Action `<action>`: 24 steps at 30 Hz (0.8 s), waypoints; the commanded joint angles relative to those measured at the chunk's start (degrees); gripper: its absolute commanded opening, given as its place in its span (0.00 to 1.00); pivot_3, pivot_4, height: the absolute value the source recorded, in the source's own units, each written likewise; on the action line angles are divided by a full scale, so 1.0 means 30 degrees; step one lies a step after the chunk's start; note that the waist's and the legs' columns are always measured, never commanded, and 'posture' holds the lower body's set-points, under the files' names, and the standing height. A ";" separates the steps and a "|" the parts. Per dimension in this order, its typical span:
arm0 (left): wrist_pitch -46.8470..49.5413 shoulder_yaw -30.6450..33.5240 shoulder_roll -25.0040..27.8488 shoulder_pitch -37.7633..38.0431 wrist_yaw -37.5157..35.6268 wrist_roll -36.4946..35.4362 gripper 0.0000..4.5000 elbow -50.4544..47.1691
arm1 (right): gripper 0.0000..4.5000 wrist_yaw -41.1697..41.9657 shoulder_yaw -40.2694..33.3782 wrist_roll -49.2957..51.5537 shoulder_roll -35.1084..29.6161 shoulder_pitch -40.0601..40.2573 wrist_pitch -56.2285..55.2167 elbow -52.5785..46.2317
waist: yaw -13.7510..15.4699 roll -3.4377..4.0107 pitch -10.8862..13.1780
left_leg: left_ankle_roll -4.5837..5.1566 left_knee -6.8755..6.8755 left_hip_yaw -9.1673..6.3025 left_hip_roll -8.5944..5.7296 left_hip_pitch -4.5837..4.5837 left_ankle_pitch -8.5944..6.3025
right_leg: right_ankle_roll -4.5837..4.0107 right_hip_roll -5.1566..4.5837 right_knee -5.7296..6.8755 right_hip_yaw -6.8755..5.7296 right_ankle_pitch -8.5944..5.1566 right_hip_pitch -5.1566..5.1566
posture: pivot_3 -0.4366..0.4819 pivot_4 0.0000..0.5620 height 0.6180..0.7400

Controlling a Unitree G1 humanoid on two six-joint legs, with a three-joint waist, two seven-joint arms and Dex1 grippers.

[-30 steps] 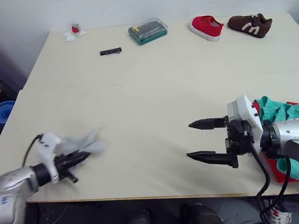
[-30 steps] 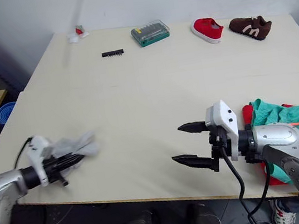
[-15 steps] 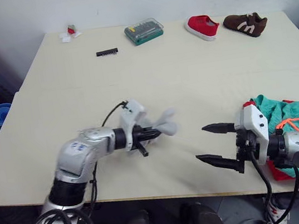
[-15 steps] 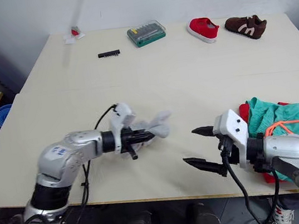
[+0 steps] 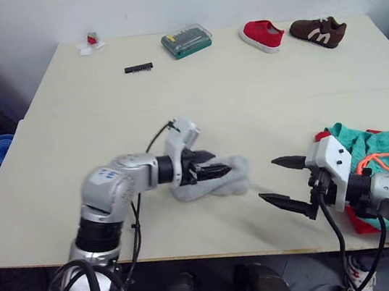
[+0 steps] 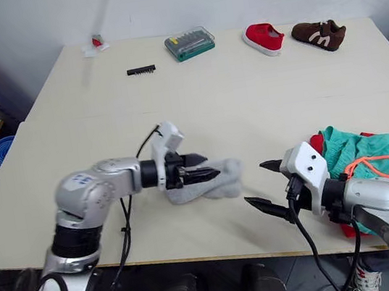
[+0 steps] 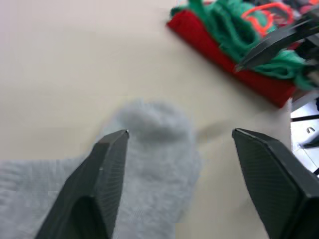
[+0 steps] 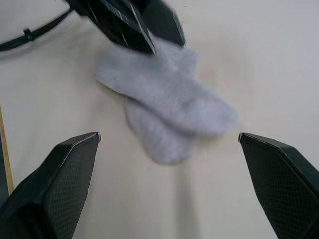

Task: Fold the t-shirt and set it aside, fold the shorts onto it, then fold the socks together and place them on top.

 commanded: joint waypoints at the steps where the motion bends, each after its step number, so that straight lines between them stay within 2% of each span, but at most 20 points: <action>1: -0.1710 0.0382 0.2110 0.0460 -0.1828 -0.0023 0.75 -0.1180 | 1.00 0.0005 -0.0072 -0.0436 -0.0293 -0.0525 -0.0601 -0.0468 | -0.0025 0.0003 0.0001 | -0.0008 -0.0005 0.0003 0.0006 0.0003 0.0000 | -0.0003 0.0007 -0.0004 0.0002 -0.0002 0.0000 | 0.48 0.27 1.00; 3: -0.4303 -0.0084 0.4125 0.1513 -0.3630 0.0992 0.75 -0.1017 | 1.00 0.0417 0.0376 -0.1036 -0.0598 -0.1007 -0.1040 -0.0106 | -0.0017 0.0005 0.0002 | -0.0018 -0.0006 0.0010 0.0014 0.0004 0.0001 | -0.0012 0.0021 -0.0002 0.0012 -0.0006 -0.0008 | 0.48 0.27 1.00; 6: -0.7853 -0.0768 0.6013 0.2876 -0.5815 0.2241 0.75 -0.0639 | 1.00 0.1233 0.1367 -0.2224 -0.1114 -0.1641 -0.2057 0.0577 | -0.0050 0.0009 0.0004 | -0.0027 -0.0010 0.0047 0.0025 0.0006 -0.0009 | -0.0022 0.0034 -0.0007 0.0041 -0.0011 -0.0025 | 0.48 0.27 1.00; 9: -1.0088 -0.1273 0.6777 0.3792 -0.6828 0.3297 0.75 -0.0002 | 1.00 0.2040 0.2496 -0.3337 -0.1424 -0.2359 -0.3212 0.1500 | 0.0149 0.0009 0.0005 | 0.0000 -0.0001 0.0062 0.0029 -0.0013 -0.0031 | -0.0029 0.0030 -0.0024 0.0053 -0.0012 -0.0047 | 0.48 0.27 1.00; 11: -1.2854 -0.2329 0.7605 0.4969 -0.7609 0.5104 0.75 0.0435 | 1.00 0.3263 0.4720 -0.5960 -0.1928 -0.3918 -0.5751 0.3364 | 0.0085 0.0017 0.0009 | 0.0023 0.0010 0.0072 0.0030 -0.0016 -0.0050 | -0.0028 0.0027 -0.0036 0.0064 -0.0011 -0.0047 | 0.48 0.27 1.00; 15: -1.4742 -0.2840 0.7397 0.5448 -0.7496 0.6490 0.75 0.1009 | 1.00 0.4138 0.6780 -0.8989 -0.1981 -0.5905 -0.9163 0.6365 | -0.0009 0.0008 0.0016 | 0.0075 0.0005 0.0151 0.0034 -0.0026 -0.0088 | -0.0020 0.0028 -0.0041 0.0119 -0.0005 -0.0094 | 0.48 0.27 1.00; 18: -1.5465 -0.3160 0.7078 0.5757 -0.7545 0.7159 0.76 0.1450 | 0.88 0.4916 0.7614 -1.0049 -0.1729 -0.6963 -1.0946 0.8078 | 0.0052 0.0009 0.0015 | 0.0056 0.0031 0.0174 0.0035 -0.0158 -0.0072 | -0.0018 0.0030 0.0005 0.0126 -0.0004 -0.0249 | 0.48 0.27 1.00; 23: -1.6181 -0.3463 0.6356 0.5735 -0.6800 0.8529 0.41 0.2608 | 0.49 0.5277 0.8310 -1.1023 -0.0753 -0.8104 -1.2490 0.9866 | -0.0015 0.0008 0.0015 | 0.0064 0.0113 0.0219 0.0037 -0.0229 -0.0031 | -0.0003 0.0053 0.0060 0.0119 0.0004 -0.0299 | 0.48 0.27 1.00; 24: -1.6258 -0.3443 0.6137 0.5690 -0.6677 0.8647 0.34 0.2826 | 0.48 0.5339 0.8410 -1.1275 -0.0630 -0.8274 -1.2791 1.0166 | -0.0032 0.0008 0.0014 | 0.0070 0.0138 0.0222 0.0037 -0.0229 -0.0032 | -0.0003 0.0051 0.0064 0.0125 0.0005 -0.0299 | 0.48 0.27 1.00</action>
